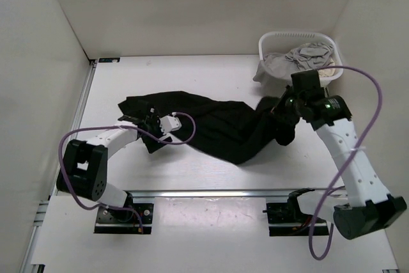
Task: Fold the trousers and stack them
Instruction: Flatten the trousers out
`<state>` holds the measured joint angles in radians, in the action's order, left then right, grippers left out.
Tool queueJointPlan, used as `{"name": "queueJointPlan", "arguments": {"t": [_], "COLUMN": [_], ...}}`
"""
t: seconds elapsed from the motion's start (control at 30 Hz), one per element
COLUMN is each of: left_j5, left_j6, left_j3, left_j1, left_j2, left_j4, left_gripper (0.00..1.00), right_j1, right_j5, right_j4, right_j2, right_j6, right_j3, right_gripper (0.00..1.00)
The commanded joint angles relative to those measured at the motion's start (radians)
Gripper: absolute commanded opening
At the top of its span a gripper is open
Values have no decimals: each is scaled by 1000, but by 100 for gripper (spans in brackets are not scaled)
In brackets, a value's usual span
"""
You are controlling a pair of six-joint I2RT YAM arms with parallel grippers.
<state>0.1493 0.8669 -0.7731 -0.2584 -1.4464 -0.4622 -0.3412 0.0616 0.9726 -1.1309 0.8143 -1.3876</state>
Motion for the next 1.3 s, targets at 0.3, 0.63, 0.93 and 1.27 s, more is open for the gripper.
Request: {"name": "queueJointPlan", "arguments": {"t": [0.3, 0.63, 0.93, 1.27], "left_j5": [-306, -358, -338, -102], "left_j6": [-101, -88, -97, -236], "left_j3": [-288, -308, -347, -780], "left_j1": [-38, 82, 123, 245], "left_j2": [-262, -323, -339, -340], "left_j4": [142, 132, 89, -27], "left_gripper": [100, 96, 14, 14], "right_j1": [57, 57, 57, 57], "right_j5": [-52, -34, -13, -23], "right_j4": [38, 18, 28, 18], "right_j2": [6, 25, 45, 54], "right_j6": [19, 19, 28, 28], "right_j3": [124, 179, 179, 220], "right_gripper": [0, 0, 0, 0]}}
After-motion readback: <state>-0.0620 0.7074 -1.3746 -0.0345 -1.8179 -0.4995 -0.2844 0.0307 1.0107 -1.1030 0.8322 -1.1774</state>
